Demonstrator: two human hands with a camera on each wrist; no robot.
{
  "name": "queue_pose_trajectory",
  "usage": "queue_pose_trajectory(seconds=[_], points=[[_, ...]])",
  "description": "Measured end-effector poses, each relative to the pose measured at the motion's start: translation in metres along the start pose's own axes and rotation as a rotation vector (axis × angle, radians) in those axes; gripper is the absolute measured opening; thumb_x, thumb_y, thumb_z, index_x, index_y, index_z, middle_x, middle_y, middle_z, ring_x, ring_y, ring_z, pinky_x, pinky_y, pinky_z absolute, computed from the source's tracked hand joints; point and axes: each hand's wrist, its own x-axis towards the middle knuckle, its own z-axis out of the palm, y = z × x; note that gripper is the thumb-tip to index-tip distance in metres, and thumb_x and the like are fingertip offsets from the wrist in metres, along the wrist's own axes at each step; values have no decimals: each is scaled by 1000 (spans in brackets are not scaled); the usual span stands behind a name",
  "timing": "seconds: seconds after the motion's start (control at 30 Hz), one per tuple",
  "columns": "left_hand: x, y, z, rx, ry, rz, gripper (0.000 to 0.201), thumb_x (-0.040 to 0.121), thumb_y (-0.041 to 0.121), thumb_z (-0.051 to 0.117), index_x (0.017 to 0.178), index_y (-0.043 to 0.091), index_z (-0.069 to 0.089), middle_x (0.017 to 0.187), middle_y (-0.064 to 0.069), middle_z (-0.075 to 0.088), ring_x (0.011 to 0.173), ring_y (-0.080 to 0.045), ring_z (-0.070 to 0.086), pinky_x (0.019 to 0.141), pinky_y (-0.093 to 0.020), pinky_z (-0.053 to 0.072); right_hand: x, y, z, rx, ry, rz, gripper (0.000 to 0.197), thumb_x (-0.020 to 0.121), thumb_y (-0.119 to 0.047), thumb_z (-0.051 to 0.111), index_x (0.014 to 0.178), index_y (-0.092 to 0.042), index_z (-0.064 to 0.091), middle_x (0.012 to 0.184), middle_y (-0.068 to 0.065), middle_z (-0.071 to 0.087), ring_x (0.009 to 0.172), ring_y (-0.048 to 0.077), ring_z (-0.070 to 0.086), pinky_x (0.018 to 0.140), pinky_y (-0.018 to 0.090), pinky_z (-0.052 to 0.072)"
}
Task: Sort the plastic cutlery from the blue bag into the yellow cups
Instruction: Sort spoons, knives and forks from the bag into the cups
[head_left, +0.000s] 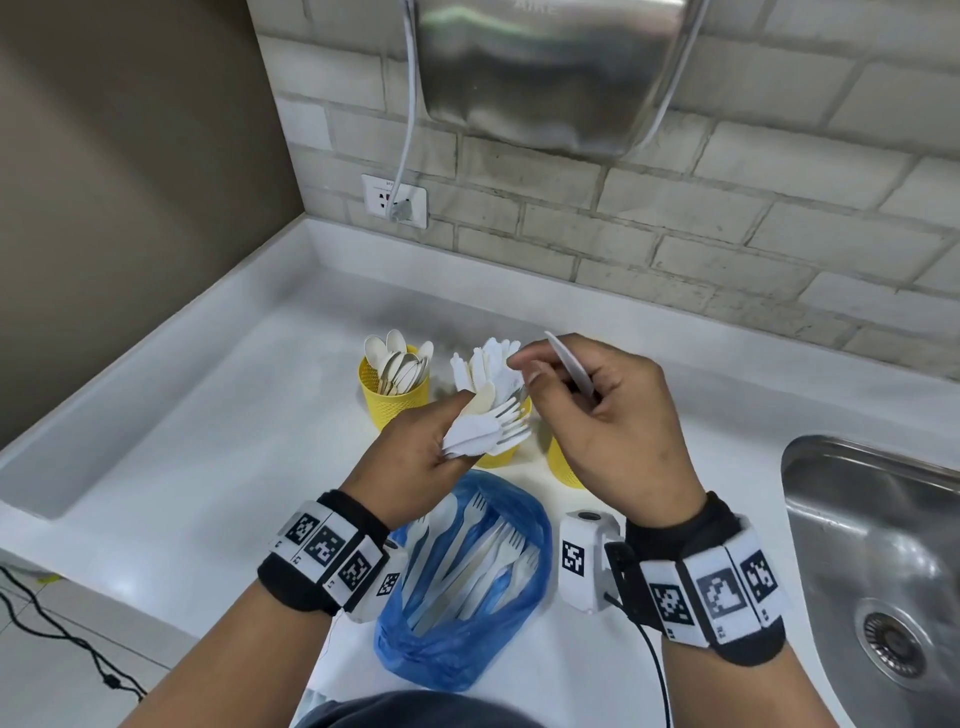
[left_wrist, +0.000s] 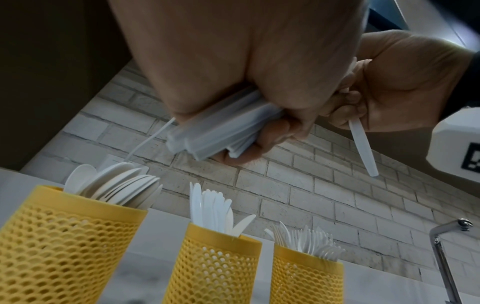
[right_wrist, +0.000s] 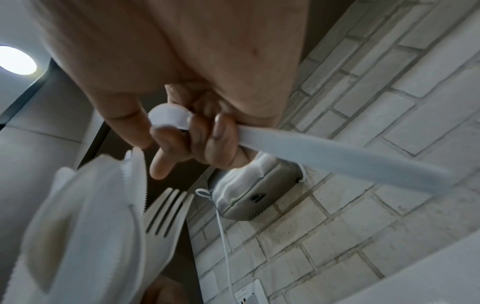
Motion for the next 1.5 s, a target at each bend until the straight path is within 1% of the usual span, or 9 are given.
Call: queue_pose_trajectory(seconds=[0.1,0.27,0.47,0.7,0.93,1.07,1.23,1.37,1.5], points=[[1,0,-1,21,7,-4,45,94,16,66,132,37,53,116,8,70,104,-12,65,88,-43,55,-1,1,1,-31,-49,-20,11,92,-24,70,99,-21,77,81,8,70,65,11,59,64,19,46],[1,-4,1,46,-13,-3,38,95,20,65,129,33,55,112,6,70,100,-16,66,83,-47,55,2,4,2,-149,1,-143,10,97,-16,69,89,-12,75,76,3,67,70,19,61,65,36,49],[1,-3,-1,85,-22,-19,35,96,25,64,130,31,54,114,6,70,100,-17,66,81,-49,56,4,3,3,-158,165,-178,10,98,-16,68,89,-14,73,77,-5,64,72,13,61,66,23,47],[1,1,-2,116,-29,-34,43,96,22,65,130,41,49,114,9,70,99,-14,66,82,-45,57,5,12,1,12,21,-33,27,96,-29,70,83,-5,71,76,15,66,70,32,62,65,48,51],[1,2,-1,93,-36,-44,42,96,26,65,134,38,50,116,10,70,101,-13,67,83,-45,56,5,6,3,138,36,15,8,95,-20,71,90,-15,74,82,12,72,76,33,66,69,41,55],[1,4,0,76,-43,-43,42,96,23,65,134,36,51,114,10,70,100,-14,67,83,-45,56,6,6,2,100,6,-24,29,97,-19,69,72,-34,67,80,14,66,75,30,64,70,47,53],[1,5,-1,93,-43,-45,39,97,25,65,132,36,52,116,10,70,100,-12,67,82,-44,56,6,4,1,159,77,44,27,103,-26,57,77,-30,53,59,-20,55,54,-1,51,58,19,39],[0,6,0,109,-53,-49,39,97,25,65,130,40,50,111,11,71,94,-11,66,79,-43,56,8,3,-1,258,213,28,24,109,-25,44,94,-9,52,72,-9,56,62,7,52,59,25,44],[-1,6,1,118,-69,-35,40,97,24,63,130,40,47,109,7,71,91,-15,66,76,-45,55,14,1,-5,489,429,10,25,110,-20,36,95,-14,55,83,1,63,74,17,58,68,32,48]])
